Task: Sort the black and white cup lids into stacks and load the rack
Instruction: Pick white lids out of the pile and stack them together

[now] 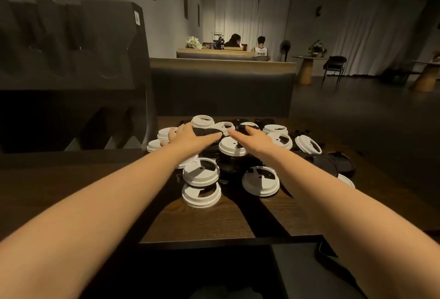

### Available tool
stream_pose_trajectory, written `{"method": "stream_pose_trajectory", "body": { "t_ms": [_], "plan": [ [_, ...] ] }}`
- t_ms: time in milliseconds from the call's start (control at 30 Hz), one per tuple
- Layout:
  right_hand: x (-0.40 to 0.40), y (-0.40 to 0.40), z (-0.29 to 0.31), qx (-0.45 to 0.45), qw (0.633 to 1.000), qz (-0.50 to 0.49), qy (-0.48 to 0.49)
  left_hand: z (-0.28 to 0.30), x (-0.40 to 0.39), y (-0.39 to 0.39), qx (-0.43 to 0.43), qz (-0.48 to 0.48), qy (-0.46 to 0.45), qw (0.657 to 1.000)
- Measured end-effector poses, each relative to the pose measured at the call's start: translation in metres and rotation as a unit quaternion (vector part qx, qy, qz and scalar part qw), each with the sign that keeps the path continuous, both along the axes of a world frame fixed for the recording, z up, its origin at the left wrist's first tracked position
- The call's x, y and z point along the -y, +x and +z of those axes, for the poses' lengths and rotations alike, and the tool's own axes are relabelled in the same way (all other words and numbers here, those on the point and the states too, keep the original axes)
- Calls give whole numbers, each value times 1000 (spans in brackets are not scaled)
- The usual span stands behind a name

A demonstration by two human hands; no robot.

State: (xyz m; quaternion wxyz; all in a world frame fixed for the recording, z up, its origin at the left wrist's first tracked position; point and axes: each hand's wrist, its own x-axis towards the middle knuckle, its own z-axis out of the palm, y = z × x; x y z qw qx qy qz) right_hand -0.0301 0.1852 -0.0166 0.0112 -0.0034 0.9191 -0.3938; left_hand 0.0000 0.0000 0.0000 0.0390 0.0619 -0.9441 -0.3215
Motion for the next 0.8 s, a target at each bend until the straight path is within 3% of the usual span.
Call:
{"method": "stream_pose_trajectory", "body": {
  "t_ms": [433, 567, 667, 800],
  "plan": [
    [0, 6, -21, 27, 999, -37, -16, -35, 20, 0, 105, -71, 20, 992],
    [2, 1, -21, 40, 998, -55, 14, -33, 22, 7, 122, -135, -54, 982],
    [1, -3, -21, 42, 996, -73, 22, -28, 19, 14, 87, -121, -133, 980],
    [2, -4, -22, 21, 997, -75, 28, -30, 20, 12, 81, -130, -129, 980]
  ]
}}
